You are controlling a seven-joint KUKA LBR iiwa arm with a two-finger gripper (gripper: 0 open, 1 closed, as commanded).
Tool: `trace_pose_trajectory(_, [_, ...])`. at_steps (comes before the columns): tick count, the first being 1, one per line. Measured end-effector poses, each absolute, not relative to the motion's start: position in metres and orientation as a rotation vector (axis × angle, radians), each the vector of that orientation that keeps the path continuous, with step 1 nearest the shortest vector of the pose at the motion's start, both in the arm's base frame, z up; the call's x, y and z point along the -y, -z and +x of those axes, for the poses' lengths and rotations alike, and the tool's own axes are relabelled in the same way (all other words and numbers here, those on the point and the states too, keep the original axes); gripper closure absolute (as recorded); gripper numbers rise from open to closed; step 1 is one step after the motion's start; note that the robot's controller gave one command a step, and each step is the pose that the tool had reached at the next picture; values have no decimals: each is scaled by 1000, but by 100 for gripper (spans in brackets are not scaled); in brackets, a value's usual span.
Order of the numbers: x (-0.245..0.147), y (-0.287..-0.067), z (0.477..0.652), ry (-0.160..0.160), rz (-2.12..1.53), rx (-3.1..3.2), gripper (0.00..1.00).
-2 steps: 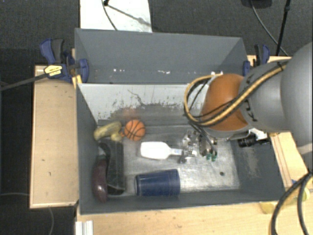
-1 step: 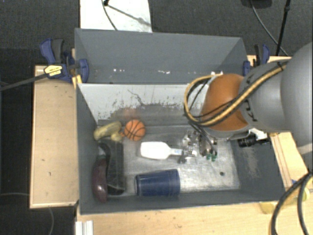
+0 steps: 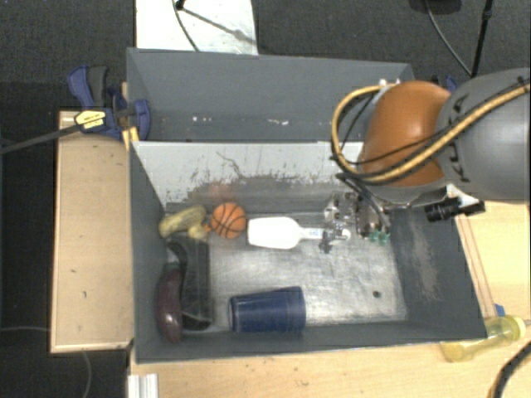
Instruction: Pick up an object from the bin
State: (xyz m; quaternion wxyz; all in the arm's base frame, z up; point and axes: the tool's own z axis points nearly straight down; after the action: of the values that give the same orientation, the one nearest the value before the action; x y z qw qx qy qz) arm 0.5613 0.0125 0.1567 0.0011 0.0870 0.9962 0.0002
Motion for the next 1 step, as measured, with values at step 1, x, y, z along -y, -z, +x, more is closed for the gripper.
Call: trace_pose_trajectory(1, [-12, -157, 561, 0, 271, -3128, 100])
